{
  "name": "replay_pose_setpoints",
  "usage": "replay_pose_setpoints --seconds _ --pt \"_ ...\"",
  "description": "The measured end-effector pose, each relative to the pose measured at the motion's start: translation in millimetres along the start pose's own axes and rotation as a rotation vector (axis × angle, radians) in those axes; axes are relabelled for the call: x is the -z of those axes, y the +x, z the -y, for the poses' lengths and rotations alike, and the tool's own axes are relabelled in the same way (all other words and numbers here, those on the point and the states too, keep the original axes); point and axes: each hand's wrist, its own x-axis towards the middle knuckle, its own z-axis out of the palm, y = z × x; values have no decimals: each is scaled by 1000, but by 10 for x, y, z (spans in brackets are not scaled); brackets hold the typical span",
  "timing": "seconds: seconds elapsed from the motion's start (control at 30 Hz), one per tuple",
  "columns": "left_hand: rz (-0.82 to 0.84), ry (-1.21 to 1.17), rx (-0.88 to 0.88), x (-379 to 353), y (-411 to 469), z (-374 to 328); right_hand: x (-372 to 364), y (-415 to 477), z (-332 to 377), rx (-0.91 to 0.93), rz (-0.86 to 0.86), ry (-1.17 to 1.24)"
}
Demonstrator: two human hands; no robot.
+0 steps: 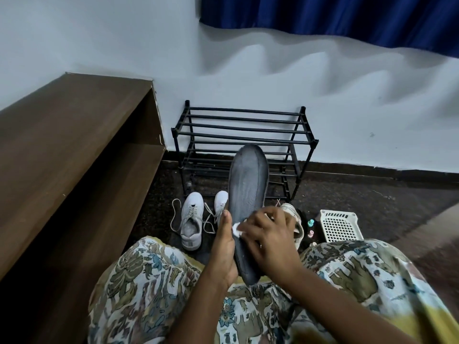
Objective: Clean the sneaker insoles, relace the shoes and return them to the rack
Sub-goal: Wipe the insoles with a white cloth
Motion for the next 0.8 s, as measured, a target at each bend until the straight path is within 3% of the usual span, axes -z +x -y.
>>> replay_pose_setpoints --seconds 0.2,0.4,0.63,0.7,0.8 --pt "-45 -11 -15 124 105 -43 -79 -401 -1 50 38 169" --pt "20 -35 -15 121 101 -31 -74 -571 -117 75 84 287" --pt "36 -39 4 140 104 -85 -79 -249 -187 233 -6 100" --pt "45 -25 13 93 76 -39 -64 13 -192 126 -102 46" --pt "25 67 6 71 87 47 -37 519 -291 -207 -208 8"
